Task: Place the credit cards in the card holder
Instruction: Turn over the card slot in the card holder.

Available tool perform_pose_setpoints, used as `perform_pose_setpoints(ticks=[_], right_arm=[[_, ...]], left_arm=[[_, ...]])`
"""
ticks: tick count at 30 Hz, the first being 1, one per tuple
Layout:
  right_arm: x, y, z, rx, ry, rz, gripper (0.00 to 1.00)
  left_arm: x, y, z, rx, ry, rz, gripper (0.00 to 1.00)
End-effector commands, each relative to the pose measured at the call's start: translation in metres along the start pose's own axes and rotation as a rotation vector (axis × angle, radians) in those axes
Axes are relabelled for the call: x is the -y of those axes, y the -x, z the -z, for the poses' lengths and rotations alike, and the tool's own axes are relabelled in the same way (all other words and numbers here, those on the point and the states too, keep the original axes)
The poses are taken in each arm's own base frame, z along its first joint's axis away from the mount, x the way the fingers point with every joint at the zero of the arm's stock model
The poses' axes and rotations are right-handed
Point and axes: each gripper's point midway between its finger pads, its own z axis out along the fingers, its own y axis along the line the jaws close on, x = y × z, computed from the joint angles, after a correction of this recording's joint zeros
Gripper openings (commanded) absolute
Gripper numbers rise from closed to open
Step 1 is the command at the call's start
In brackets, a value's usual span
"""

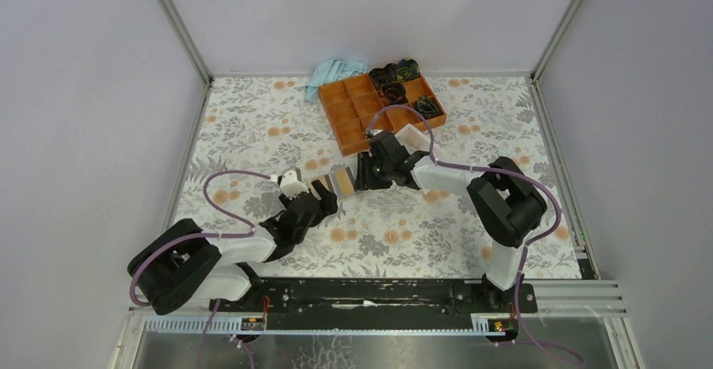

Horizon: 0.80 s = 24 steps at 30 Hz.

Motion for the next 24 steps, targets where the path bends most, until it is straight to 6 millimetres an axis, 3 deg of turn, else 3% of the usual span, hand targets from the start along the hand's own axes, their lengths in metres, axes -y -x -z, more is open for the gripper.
perform_pose_setpoints(ticks=[1,24], right_arm=[[-0.012,0.015,-0.003,0.032,0.053,-0.005,0.49],[-0.027,0.020,-0.009,0.057,0.132,-0.021,0.49]], left_arm=[[-0.018,-0.013,0.004,-0.035,0.042,-0.039,0.83],[-0.019,-0.016,0.003,-0.042,0.040,-0.035,0.83]])
